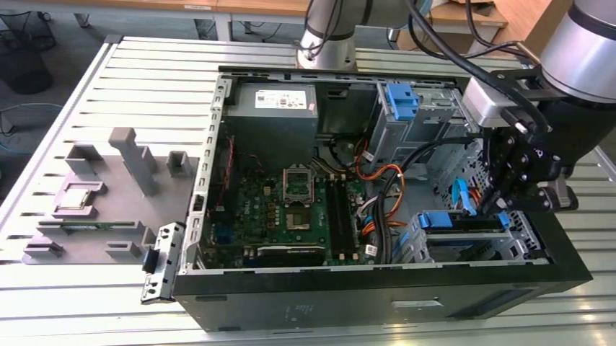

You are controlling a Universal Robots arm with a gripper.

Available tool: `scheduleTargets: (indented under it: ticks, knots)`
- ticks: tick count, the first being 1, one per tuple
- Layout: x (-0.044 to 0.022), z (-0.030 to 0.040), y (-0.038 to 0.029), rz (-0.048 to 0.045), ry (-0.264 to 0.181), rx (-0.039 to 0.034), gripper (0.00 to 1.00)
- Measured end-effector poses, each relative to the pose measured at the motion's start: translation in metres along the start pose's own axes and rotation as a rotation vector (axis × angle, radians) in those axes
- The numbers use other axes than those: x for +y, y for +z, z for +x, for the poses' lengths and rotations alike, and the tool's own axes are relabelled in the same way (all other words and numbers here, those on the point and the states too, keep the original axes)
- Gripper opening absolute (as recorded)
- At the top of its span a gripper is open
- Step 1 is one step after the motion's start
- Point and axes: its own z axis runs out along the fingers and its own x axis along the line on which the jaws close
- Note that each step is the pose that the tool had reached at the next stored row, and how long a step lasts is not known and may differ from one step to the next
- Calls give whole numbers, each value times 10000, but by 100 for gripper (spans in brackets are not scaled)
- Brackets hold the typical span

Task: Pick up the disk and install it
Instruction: 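Insert the second disk wire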

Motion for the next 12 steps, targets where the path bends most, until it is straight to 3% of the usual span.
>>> scheduleTargets:
  ticks: [2,7,12]
  knots:
    - [0,5,-1,25,5,-122,17]
    - [2,41,2,28,10,-180,17]
    - [2,64,3,35,25,-411,17]
